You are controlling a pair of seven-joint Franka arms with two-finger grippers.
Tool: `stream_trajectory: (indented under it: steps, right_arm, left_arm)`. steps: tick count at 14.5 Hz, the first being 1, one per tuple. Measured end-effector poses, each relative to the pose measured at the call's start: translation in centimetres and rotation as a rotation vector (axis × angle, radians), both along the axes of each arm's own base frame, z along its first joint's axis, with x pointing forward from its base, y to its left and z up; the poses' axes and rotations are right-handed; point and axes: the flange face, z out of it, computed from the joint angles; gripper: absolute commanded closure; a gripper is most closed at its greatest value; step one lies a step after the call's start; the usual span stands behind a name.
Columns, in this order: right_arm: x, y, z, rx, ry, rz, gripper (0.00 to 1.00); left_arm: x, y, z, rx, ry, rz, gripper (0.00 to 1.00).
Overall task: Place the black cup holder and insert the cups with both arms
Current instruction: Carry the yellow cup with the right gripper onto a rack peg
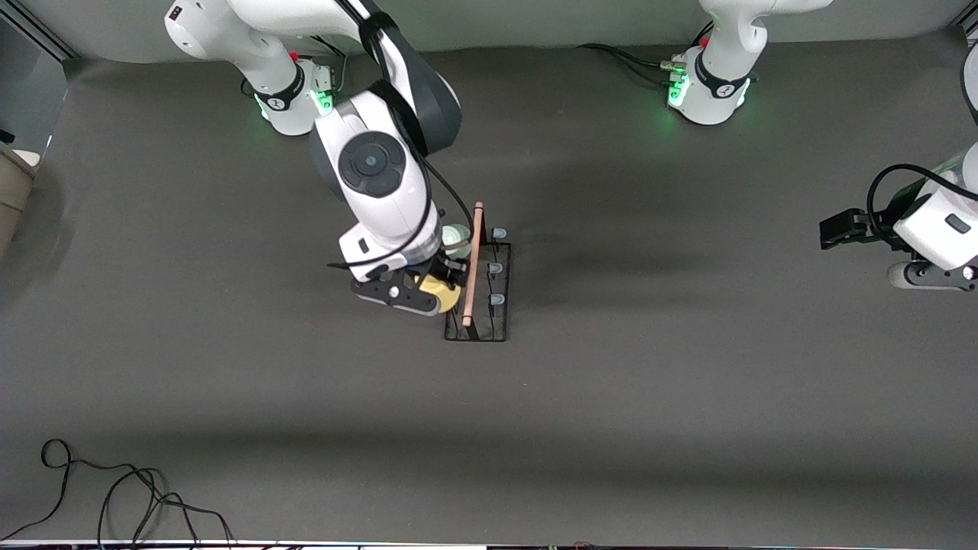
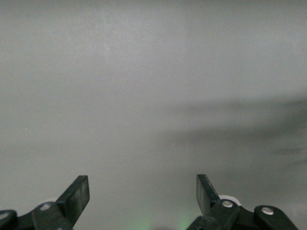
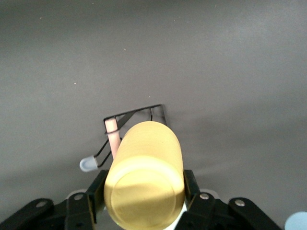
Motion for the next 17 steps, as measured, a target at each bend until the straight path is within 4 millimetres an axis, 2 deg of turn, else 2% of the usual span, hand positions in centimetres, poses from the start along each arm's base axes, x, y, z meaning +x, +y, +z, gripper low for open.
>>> stream_trajectory:
  steps: [5, 8, 14, 15, 16, 17]
  right_arm:
    - [0.9, -0.4, -3.9, -0.01, -0.025, -0.014, 0.69]
    - [0.6, -0.9, -6.6, -0.017, -0.02, -0.021, 0.69]
    - [-0.1, -0.3, -8.6, -0.021, -0.009, -0.009, 0.68]
    - [-0.1, -0.3, -9.4, -0.026, -0.012, -0.009, 0.56]
    - [0.0, -0.2, -10.3, -0.032, -0.013, -0.008, 0.01]
    - [0.1, -0.2, -11.1, -0.038, -0.013, -0.008, 0.0]
  left_arm:
    - [0.0, 0.0, 0.0, 0.0, 0.0, 0.0, 0.01]
    - [0.0, 0.0, 0.0, 0.0, 0.0, 0.0, 0.01]
    - [0.0, 0.0, 0.0, 0.0, 0.0, 0.0, 0.01]
    - [0.0, 0.0, 0.0, 0.0, 0.0, 0.0, 0.01]
    - [0.0, 0.0, 0.0, 0.0, 0.0, 0.0, 0.01]
    - [0.0, 0.0, 0.0, 0.0, 0.0, 0.0, 0.01]
